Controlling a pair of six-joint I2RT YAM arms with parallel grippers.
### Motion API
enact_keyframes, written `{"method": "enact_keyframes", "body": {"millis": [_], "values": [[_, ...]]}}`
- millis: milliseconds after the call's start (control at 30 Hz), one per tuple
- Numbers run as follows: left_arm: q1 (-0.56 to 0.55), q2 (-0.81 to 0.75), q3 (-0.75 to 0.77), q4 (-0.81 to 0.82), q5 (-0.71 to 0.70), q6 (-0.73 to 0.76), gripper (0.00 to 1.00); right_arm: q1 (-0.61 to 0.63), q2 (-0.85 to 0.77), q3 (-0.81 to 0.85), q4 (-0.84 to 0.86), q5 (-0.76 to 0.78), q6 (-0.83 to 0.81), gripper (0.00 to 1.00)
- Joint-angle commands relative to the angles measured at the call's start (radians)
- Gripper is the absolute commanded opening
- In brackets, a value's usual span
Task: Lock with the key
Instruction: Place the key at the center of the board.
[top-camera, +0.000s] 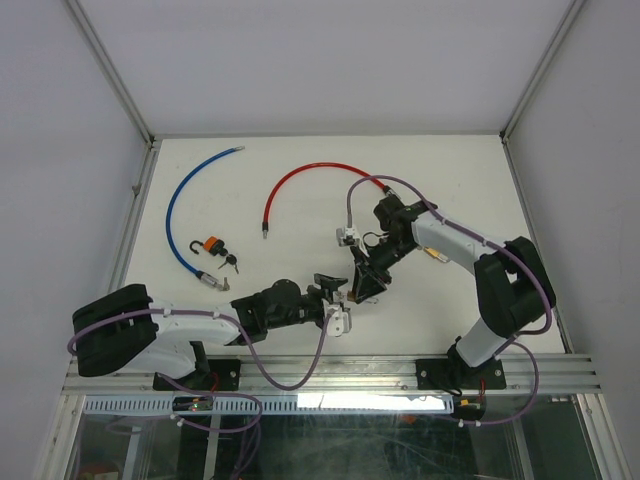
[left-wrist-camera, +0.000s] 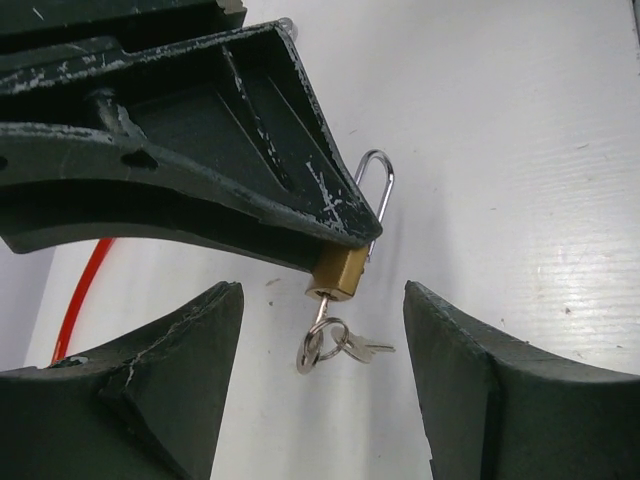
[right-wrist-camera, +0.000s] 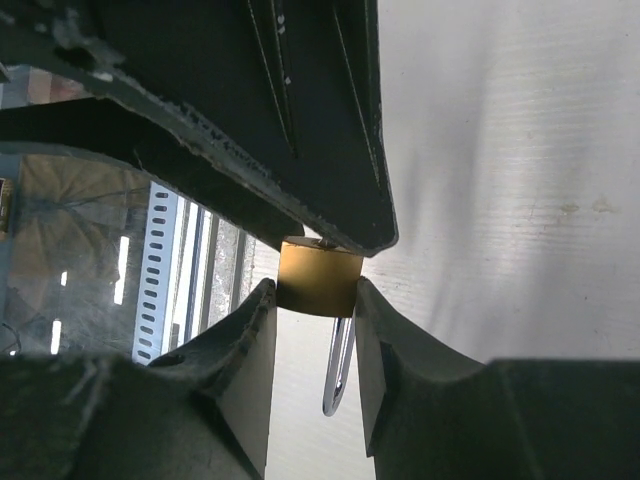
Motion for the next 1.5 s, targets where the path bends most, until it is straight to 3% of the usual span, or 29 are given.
{"method": "enact_keyframes", "body": {"millis": [0,167,333,800,1033,1233,1433,1467], "values": [[-0.02,0.018,0.047,0.024,-0.051,0.057,0.67,0.011,0.008,0.046,-0.019,-0.054,-0.024,0.0],[-0.031,0.038,0.046,0.058,-0.037,0.062,0.64,0.01,0.016,0.052,-0.029,-0.065,-0.028,0.0],[-0.034,0.05,0.055,0.077,-0.007,0.032,0.44,0.012,0.03,0.061,-0.045,-0.075,-0.039,0.0],[-0.042,0.09,0.071,0.078,0.035,0.041,0.42,0.019,0.062,0.075,-0.078,-0.093,-0.06,0.0],[-0.042,0.096,0.08,0.057,0.046,0.034,0.31,0.021,0.065,0.078,-0.085,-0.098,-0.064,0.0],[-0.042,0.096,0.076,0.049,0.053,0.023,0.28,0.021,0.069,0.082,-0.099,-0.103,-0.072,0.0],[-0.043,0.07,0.061,0.056,0.046,0.016,0.01,0.022,0.086,0.093,-0.093,-0.086,-0.051,0.0],[-0.043,0.067,0.058,0.063,0.041,0.014,0.0,0.022,0.091,0.097,-0.087,-0.077,-0.037,0.0]]}}
